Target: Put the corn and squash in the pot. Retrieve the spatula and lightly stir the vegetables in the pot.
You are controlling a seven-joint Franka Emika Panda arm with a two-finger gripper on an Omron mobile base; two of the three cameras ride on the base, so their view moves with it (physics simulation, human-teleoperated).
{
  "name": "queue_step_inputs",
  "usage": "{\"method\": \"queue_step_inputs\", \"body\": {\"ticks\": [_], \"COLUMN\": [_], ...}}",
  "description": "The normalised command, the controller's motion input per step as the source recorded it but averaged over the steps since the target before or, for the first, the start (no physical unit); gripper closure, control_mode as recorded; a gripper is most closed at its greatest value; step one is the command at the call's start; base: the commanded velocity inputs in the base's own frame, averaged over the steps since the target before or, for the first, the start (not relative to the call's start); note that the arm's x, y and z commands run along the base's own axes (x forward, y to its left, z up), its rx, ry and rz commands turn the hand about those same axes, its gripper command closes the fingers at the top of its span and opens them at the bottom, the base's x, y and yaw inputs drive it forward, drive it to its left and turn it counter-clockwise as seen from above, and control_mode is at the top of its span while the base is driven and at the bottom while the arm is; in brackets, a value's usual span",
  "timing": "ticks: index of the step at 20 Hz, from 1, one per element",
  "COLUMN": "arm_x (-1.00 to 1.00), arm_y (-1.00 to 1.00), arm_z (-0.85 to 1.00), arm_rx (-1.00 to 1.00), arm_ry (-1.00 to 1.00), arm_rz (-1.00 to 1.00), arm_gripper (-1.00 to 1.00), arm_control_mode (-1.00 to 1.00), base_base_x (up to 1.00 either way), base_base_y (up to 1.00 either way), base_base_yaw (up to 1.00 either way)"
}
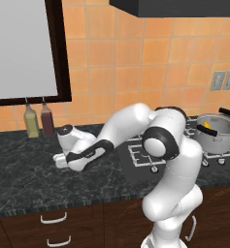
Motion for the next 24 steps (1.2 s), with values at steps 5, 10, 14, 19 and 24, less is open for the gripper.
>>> {"method": "queue_step_inputs", "body": {"ticks": [5, 10, 14, 19, 24], "arm_x": [0.00, 0.06, 0.04, -0.61, -0.23], "arm_y": [-0.15, -0.14, -0.19, -0.26, -0.46], "arm_z": [-0.58, -0.55, -0.42, 0.82, 1.00], "arm_rx": [0.00, 0.00, 0.01, 0.12, 0.24], "arm_ry": [0.00, 0.00, -0.02, -0.22, -0.05], "arm_rz": [0.00, 0.00, 0.00, -0.01, -0.07], "arm_gripper": [1.00, 1.00, 1.00, 1.00, 1.00], "arm_control_mode": [-1.00, -1.00, -1.00, -1.00, -1.00], "base_base_x": [0.00, 0.00, 0.00, 0.00, 0.00], "base_base_y": [0.00, 0.00, 0.00, 0.00, 0.00], "base_base_yaw": [0.00, 0.00, 0.00, 0.00, 0.00]}}
